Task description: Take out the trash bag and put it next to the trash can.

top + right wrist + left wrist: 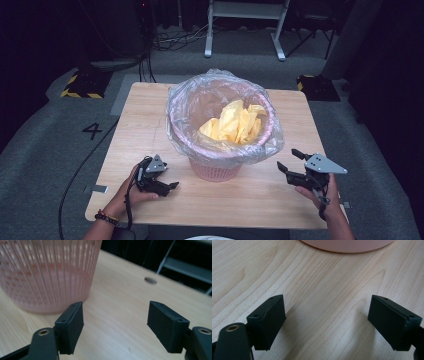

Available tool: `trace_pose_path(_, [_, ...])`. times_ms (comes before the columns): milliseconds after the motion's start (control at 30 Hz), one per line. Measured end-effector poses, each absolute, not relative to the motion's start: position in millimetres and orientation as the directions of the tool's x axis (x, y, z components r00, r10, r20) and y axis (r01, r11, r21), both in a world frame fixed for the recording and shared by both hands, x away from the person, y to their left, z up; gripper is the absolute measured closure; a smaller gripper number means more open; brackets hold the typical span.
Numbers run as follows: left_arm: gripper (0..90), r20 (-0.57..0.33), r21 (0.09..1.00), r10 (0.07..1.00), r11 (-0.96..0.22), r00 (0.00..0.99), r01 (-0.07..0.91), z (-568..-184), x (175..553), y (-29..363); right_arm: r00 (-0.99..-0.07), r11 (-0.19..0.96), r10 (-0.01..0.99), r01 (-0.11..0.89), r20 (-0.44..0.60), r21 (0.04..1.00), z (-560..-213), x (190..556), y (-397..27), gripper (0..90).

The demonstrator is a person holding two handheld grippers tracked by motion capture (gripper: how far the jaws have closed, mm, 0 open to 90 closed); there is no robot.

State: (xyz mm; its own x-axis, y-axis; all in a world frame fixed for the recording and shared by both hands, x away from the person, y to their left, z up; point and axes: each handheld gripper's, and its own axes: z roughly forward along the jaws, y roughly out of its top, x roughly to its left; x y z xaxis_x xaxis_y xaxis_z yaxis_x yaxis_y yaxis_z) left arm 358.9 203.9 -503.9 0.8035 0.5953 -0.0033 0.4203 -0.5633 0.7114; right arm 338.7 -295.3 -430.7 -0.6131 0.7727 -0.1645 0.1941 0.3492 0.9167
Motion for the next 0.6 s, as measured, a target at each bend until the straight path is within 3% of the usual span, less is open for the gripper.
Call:
trace_pose_path(267, [14.4, -0.005, 0.712, 0.596, -0.562, 0.803, 0.421, -503.9, 358.9, 203.8, -0.616, 0.325, 0.755, 0.052, -0.226, 0.944, -392.0, 328.8, -277.1, 30.5])
trace_pose_path(600, [14.4, -0.004, 0.711, 0.596, -0.563, 0.803, 0.421, -503.9, 358.9, 203.8, -0.641, 0.325, 0.731, 0.025, -0.234, 0.945, -386.5, 338.5, -259.6, 28.1])
